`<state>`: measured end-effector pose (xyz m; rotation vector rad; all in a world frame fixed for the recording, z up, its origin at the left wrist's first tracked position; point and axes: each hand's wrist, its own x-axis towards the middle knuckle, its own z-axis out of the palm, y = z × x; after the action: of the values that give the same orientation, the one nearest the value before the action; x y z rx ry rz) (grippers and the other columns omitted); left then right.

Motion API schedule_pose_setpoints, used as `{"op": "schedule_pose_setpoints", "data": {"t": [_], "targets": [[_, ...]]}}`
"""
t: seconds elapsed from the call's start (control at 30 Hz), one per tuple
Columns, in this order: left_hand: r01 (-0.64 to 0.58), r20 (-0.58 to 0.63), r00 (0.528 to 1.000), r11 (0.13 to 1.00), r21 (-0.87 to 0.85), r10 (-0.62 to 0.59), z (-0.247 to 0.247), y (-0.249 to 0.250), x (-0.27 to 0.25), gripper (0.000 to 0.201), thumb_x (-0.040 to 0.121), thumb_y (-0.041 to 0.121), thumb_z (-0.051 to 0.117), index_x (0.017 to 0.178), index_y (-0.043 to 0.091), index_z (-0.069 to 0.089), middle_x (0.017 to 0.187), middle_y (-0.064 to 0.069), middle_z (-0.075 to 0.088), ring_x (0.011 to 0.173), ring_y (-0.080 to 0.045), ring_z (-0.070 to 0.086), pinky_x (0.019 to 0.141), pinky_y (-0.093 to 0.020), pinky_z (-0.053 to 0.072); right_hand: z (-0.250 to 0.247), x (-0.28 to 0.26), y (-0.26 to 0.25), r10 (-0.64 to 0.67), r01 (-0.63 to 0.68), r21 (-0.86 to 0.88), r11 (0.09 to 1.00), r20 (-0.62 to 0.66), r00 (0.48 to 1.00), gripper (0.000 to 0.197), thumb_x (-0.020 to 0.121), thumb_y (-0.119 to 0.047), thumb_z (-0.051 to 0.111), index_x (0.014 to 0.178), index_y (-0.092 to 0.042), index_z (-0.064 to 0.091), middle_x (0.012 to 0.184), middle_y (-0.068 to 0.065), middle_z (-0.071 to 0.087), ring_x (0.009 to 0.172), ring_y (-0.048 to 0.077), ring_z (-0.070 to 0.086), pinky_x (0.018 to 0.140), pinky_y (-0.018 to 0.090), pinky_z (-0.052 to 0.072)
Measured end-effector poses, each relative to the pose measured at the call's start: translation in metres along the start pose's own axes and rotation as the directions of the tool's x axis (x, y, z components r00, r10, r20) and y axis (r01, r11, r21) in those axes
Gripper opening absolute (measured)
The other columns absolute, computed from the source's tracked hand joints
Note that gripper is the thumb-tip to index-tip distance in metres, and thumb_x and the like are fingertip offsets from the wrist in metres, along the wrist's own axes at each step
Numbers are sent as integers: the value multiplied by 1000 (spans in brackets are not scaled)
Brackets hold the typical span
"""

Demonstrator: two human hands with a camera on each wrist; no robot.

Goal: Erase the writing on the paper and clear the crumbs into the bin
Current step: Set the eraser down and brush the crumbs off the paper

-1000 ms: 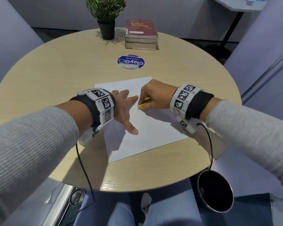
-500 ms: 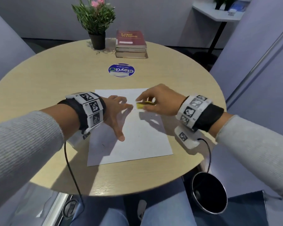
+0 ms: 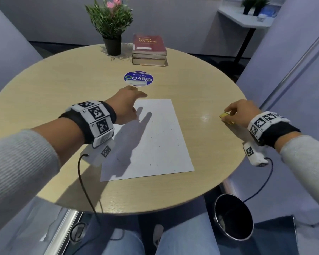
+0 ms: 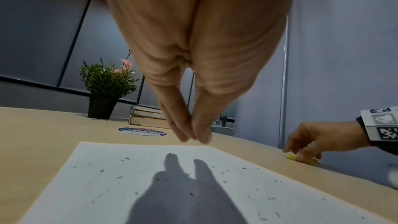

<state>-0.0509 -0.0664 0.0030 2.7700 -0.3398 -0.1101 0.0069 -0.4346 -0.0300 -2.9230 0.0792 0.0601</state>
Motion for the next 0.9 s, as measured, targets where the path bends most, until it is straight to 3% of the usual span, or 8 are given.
{"op": "schedule_pose_setpoints", "data": {"t": [0.13,0.27,0.37,0.47,0.53,0.67,0.83,0.9], "targets": [[0,-34,999,999,35,1,7,-4,-9,60,87,0,56,141,23,43,153,-10,21,138,-26,30,105,-33,33,-6,-16,-13,-26,28,-81,996,15,1000,62,81,-46,71,133,-15,55,123,11,63,110,29,59,82,33,46],[20,-248,965,967,-253,-85,3,-8,-30,55,80,10,74,131,14,54,139,-6,42,108,-22,61,85,-24,47,-12,-48,-41,-200,198,-37,980,-61,978,61,84,-49,64,136,-21,51,142,8,50,125,29,51,103,45,43],[28,-313,938,933,-358,-148,-3,-10,-60,65,73,33,79,131,17,54,135,1,46,88,-10,66,77,-17,46,-3,-95,-77,-353,360,58,931,-107,929,54,88,-48,59,135,-24,52,142,4,50,130,24,45,106,43,39],[43,-322,936,955,-292,-141,-5,-18,-108,65,68,57,73,119,19,63,125,5,56,96,-8,61,78,-25,51,20,-154,-119,-466,469,185,864,-63,883,59,89,-57,45,141,-28,45,148,-5,42,137,14,35,109,32,32],[35,-286,955,985,-170,-83,1,-22,-148,59,71,68,64,108,23,69,116,6,61,98,-11,57,79,-31,50,34,-190,-146,-518,493,234,838,58,854,65,90,-57,34,149,-30,28,158,-10,22,146,9,16,115,28,20],[112,-193,977,988,103,-90,37,-27,-211,60,75,75,40,102,32,71,96,4,53,89,-21,42,69,-40,44,64,-233,-189,-568,542,171,823,258,782,62,99,-45,21,153,-29,-3,161,-10,-14,147,11,-18,122,42,1],[106,-151,986,967,230,-72,77,-26,-235,58,88,68,26,129,37,52,115,-8,50,95,-29,44,69,-44,43,100,-248,-226,-683,676,115,728,216,698,70,87,-38,10,154,-18,9,163,-2,4,150,18,-5,117,57,1],[113,-168,983,970,214,-77,82,-28,-236,59,87,69,27,132,38,49,118,-8,49,98,-30,43,71,-46,43,101,-240,-222,-666,669,98,736,279,692,74,83,-43,7,154,-22,2,163,-7,-3,149,13,-10,117,58,-7]]}}
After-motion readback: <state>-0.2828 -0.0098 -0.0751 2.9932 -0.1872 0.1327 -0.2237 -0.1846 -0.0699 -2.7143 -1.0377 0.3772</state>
